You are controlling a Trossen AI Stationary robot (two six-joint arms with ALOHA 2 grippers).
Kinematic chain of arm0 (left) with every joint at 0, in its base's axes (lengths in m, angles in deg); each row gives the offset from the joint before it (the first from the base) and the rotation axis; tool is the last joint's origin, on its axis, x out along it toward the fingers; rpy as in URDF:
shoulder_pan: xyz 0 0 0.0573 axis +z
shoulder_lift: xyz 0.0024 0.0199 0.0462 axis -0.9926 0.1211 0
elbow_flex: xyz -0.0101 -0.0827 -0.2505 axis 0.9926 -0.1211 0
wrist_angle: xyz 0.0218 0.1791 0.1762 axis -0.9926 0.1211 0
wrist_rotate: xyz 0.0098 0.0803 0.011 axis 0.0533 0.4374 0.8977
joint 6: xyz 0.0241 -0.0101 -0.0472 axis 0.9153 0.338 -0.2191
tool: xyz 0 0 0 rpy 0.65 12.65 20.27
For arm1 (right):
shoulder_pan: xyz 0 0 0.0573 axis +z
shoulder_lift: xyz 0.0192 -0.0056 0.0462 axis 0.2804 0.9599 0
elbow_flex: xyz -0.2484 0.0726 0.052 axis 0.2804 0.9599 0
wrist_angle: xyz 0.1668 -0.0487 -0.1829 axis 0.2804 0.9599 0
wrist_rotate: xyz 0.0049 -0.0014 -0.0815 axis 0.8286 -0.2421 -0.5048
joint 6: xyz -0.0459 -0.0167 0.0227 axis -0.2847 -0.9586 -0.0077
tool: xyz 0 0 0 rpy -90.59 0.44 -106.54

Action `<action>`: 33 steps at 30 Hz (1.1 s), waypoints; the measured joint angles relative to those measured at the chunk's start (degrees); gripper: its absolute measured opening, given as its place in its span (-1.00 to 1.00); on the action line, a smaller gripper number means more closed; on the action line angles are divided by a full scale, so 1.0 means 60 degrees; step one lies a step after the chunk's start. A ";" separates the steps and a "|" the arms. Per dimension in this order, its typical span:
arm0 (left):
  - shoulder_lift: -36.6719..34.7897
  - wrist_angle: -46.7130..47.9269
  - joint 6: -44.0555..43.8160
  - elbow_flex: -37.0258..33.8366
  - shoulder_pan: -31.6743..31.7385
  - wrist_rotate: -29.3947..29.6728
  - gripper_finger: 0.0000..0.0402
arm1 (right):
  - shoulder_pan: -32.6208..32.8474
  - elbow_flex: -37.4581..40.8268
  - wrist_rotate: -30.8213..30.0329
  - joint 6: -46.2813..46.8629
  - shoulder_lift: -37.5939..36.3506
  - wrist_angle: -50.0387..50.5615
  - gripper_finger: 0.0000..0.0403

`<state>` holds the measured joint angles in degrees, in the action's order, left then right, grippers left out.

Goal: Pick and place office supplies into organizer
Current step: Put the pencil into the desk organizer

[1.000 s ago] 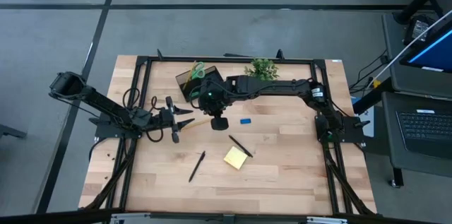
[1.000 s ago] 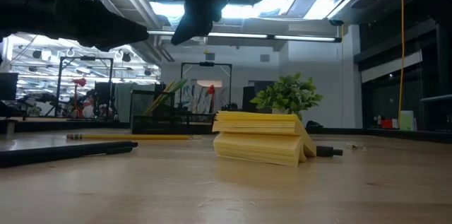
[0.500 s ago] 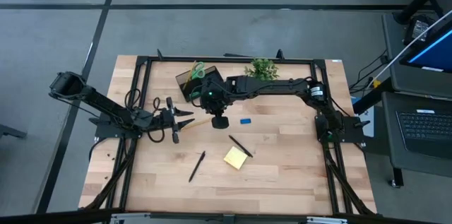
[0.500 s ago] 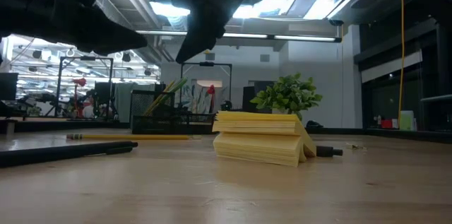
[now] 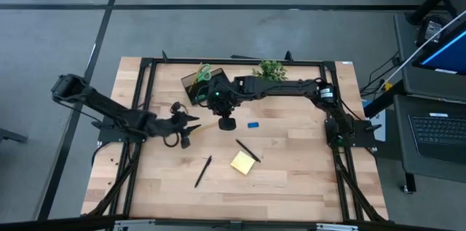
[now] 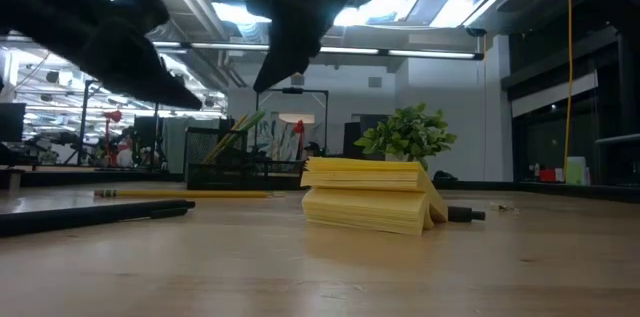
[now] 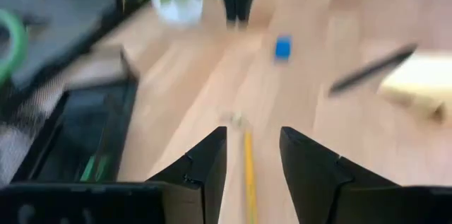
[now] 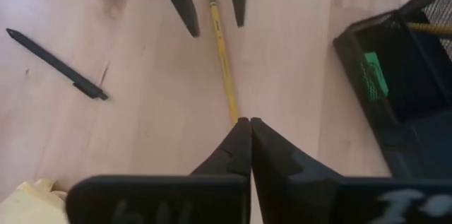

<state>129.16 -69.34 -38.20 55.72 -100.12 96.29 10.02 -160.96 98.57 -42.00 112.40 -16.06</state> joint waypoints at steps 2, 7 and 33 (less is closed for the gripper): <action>0.0001 0.2118 -0.0616 0.0905 0.0074 -0.0212 -0.37 | -0.0087 0.0004 0.0010 0.0003 0.0000 0.0047 -0.97; -0.0003 0.5177 -0.1785 0.2202 0.0221 -0.1234 -0.36 | -0.0270 0.0549 0.0007 0.0074 -0.0132 -0.0580 -0.96; 0.5105 0.8410 -0.0312 0.5942 0.2721 -0.4777 -0.36 | -0.0670 0.8045 0.0193 0.1188 -0.4316 -0.6533 -0.90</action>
<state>159.79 -18.88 -40.07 91.37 -83.80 67.63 6.00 -112.69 99.73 -34.87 86.51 -55.25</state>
